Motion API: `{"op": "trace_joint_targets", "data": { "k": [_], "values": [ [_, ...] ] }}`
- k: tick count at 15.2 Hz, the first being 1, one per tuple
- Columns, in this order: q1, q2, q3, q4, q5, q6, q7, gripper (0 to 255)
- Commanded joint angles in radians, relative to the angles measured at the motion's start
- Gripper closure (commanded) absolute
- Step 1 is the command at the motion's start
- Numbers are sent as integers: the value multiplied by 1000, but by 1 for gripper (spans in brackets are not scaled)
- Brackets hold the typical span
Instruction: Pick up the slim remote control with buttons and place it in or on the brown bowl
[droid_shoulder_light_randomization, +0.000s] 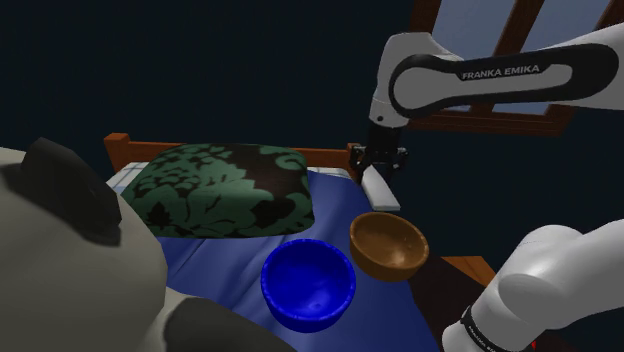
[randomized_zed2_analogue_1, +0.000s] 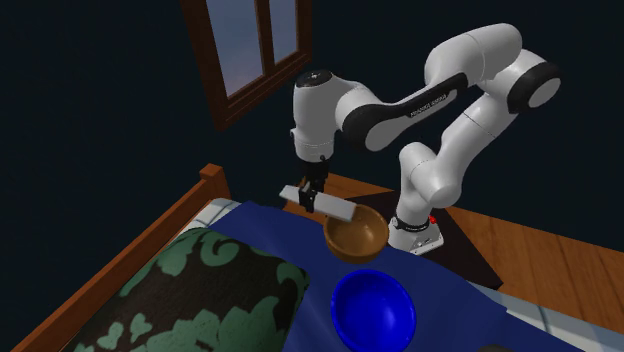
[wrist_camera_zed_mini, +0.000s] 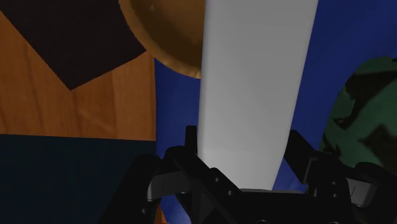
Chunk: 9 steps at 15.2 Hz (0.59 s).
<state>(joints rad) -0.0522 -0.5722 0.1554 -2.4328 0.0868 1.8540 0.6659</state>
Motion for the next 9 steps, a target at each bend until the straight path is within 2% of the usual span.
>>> {"op": "trace_joint_targets", "data": {
  "k": [1, 7, 9],
  "values": [
    [22, -84, 18, -57, 22, -26, 26, 255],
    [92, -312, 70, -181, 89, -125, 102, 255],
    [104, -341, 80, -208, 101, -128, 113, 255]
  ]
}}
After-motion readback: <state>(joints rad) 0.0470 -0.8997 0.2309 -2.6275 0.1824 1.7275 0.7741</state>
